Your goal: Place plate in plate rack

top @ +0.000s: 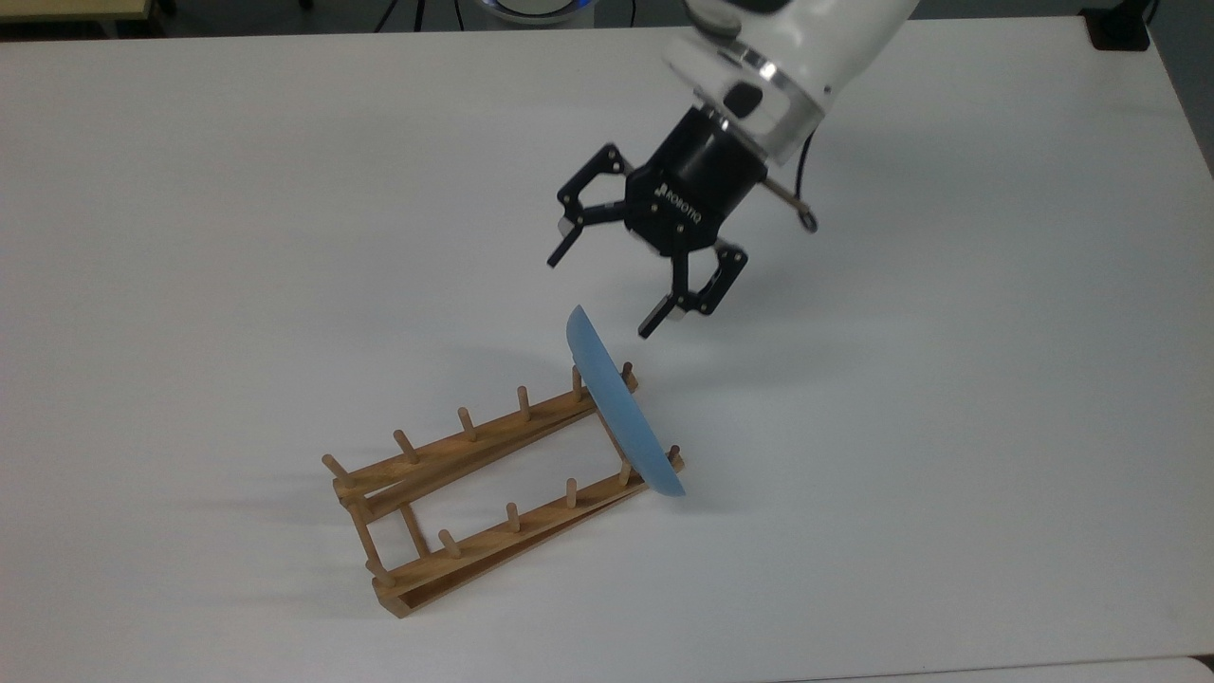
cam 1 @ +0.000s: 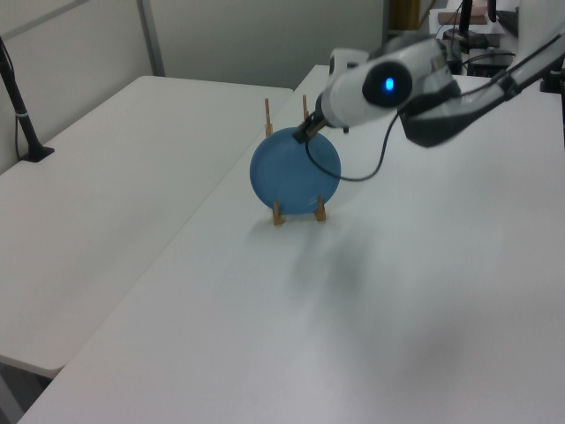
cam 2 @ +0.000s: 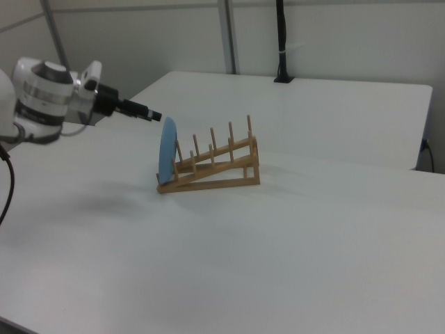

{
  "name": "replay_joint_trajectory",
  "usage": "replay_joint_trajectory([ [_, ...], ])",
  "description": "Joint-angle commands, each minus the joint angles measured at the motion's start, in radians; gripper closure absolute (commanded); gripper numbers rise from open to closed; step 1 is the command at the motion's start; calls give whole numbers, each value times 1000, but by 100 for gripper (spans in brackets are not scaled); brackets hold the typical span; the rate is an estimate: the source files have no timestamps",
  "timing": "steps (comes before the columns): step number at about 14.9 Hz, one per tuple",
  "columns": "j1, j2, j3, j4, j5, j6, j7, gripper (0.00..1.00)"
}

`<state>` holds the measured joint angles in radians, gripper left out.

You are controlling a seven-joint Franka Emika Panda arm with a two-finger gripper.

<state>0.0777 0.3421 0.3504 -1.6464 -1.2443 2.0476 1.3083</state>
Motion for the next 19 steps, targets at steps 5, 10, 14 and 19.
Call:
replay_joint_trajectory([
  [5,-47,-213,-8,46,663,-99,-205,0],
  [10,-110,-373,-184,45,1172,-377,-590,0],
  [14,-116,-385,-267,30,1178,-372,-965,0],
  [19,-128,-428,-359,22,1275,-452,-1425,0],
])
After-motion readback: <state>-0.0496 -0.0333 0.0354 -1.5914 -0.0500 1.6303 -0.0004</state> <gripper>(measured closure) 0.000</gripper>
